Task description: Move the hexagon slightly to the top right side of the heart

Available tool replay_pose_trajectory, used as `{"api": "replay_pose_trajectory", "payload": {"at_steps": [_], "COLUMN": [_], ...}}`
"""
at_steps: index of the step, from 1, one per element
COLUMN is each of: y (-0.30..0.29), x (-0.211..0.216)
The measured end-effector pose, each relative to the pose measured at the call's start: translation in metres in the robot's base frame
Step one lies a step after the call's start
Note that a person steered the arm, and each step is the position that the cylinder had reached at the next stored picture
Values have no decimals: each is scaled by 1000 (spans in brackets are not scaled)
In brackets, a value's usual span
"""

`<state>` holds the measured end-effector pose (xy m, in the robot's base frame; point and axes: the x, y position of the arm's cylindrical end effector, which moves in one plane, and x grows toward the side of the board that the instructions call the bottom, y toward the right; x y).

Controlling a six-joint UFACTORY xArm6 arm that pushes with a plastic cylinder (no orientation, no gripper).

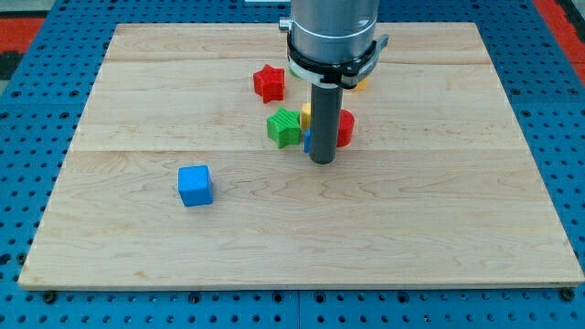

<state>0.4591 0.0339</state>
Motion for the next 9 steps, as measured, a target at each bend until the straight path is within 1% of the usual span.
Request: {"api": "replay_pose_trajectory", "payload": {"at_steps": [1,2,3,4,5,6,7,8,9], "y": [36,62,87,146,169,126,84,48,48], "x": [22,8,-25,-107,-173,-189,-155,-143,-171]}}
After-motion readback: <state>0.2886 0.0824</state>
